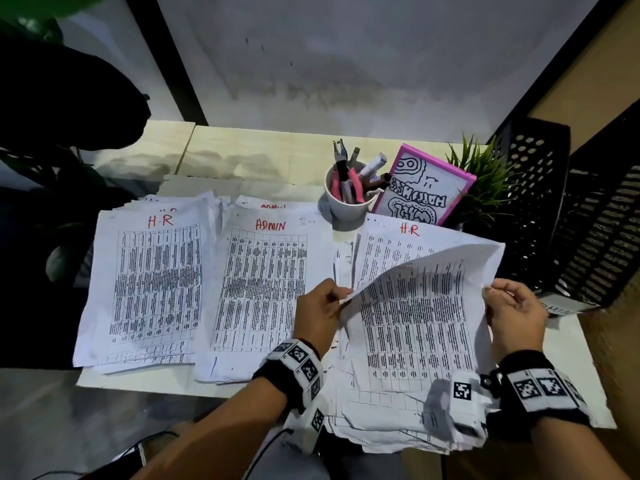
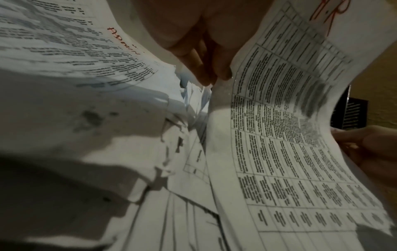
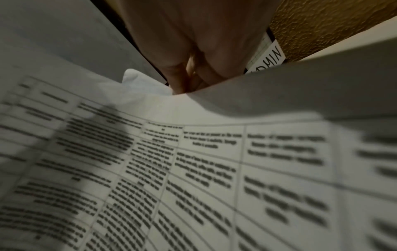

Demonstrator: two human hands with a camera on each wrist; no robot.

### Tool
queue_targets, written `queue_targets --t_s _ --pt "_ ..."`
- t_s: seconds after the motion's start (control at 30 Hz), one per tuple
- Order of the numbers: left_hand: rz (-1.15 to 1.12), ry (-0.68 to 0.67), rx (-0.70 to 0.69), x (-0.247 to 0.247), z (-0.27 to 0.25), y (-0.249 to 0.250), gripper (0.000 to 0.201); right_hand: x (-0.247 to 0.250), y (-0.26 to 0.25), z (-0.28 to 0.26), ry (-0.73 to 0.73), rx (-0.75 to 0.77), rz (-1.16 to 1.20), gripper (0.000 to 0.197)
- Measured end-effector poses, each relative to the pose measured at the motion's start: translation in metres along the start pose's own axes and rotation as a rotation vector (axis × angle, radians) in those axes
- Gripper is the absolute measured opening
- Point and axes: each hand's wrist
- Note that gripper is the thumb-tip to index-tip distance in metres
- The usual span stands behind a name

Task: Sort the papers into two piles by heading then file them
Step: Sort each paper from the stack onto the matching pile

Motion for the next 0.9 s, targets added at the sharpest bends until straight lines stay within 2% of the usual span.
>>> queue_targets --t_s 0.13,0.17,0.27,0.3,0.37,0.4,0.47,0.53,0.6,0.7,0.73,0.8,0.9 --pt "0.191 0.001 -0.037 -0.007 0.002 0.014 0.013 0.000 -0.009 -0.004 -0.017 -0.033 -0.004 0.027" --pt "0.223 0.008 -0.022 -0.007 0.006 0.017 0.019 -0.001 -0.013 -0.006 -0.037 -0.039 0.003 0.026" --pt "0.127 -0.066 0.081 -0.005 0.013 0.025 0.031 -0.006 -0.025 -0.008 -0.114 -0.074 0.062 0.021" --pt "0.085 -0.106 0.097 -0.006 0.013 0.032 0.030 -0.007 -0.028 -0.007 -0.133 -0.096 0.090 0.019" --pt "0.084 -0.087 0.063 -0.005 0.012 0.045 0.019 -0.010 -0.033 -0.003 -0.203 -0.152 0.140 0.014" --pt "0.108 -0.051 0.024 -0.003 0.013 0.052 0.017 -0.013 -0.035 -0.001 -0.238 -0.169 0.164 0.021" --pt "0.110 0.053 -0.049 0.011 0.012 0.073 0.026 -0.022 -0.038 0.003 -0.294 -0.208 0.125 0.044" --pt "0.059 0.204 -0.113 0.038 0.008 0.094 0.041 -0.036 -0.039 0.005 -0.286 -0.241 0.029 0.036" --pt "0.011 0.334 -0.162 0.077 -0.001 0.110 0.045 -0.045 -0.032 0.004 -0.257 -0.260 -0.101 0.027" --pt "0.056 0.457 -0.206 0.151 -0.016 0.118 0.038 -0.039 -0.004 0.006 -0.208 -0.272 -0.367 0.049" --pt "0.094 0.507 -0.201 0.176 -0.022 0.117 0.036 -0.036 0.004 0.007 -0.179 -0.283 -0.517 0.051" --pt "0.193 0.612 -0.157 0.225 -0.030 0.110 0.025 -0.035 0.014 0.010 -0.157 -0.305 -0.835 0.034" --pt "0.316 0.712 -0.049 0.287 -0.035 0.095 0.010 -0.035 0.019 0.011 -0.110 -0.410 -1.040 0.033"
Point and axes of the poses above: each hand's wrist, its own z-axis towards the middle knuckle, its own x-axis out of the back of the hand, y = z × x, and after that the axes turned 13 degrees about -y, right-handed
